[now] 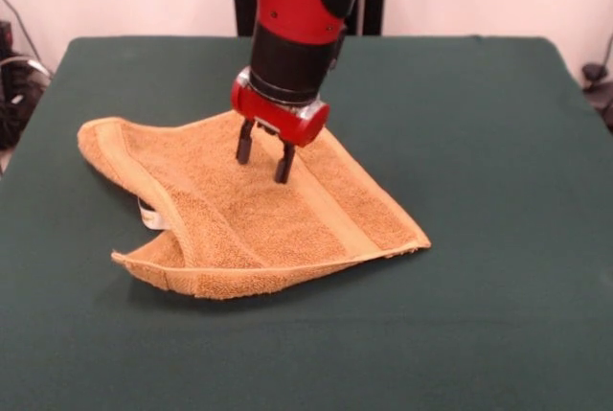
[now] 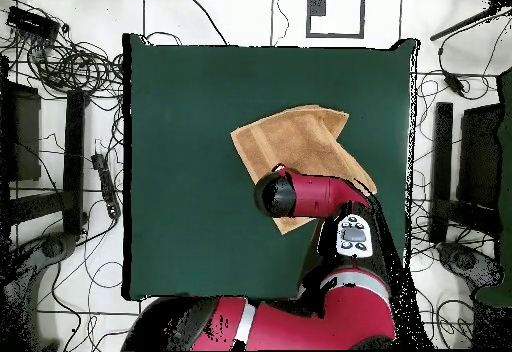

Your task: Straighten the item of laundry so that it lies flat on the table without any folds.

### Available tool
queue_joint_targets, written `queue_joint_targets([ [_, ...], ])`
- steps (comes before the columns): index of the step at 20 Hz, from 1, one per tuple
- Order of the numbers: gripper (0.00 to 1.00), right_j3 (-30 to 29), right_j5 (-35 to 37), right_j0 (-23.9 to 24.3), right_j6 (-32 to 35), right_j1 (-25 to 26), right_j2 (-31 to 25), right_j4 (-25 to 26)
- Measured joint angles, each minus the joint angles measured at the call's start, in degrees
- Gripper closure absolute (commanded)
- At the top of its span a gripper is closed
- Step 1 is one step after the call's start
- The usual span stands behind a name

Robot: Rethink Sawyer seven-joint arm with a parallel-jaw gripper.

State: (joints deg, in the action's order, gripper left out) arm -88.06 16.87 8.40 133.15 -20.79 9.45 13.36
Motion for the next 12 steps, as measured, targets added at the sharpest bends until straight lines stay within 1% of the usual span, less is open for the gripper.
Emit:
queue_joint_targets([
  [8,0.00,-0.1,0.0,-0.3,0.0,0.2,0.5,-1.5],
  [12,0.00,-0.2,0.0,-1.4,0.0,0.7,1.8,-4.7],
])
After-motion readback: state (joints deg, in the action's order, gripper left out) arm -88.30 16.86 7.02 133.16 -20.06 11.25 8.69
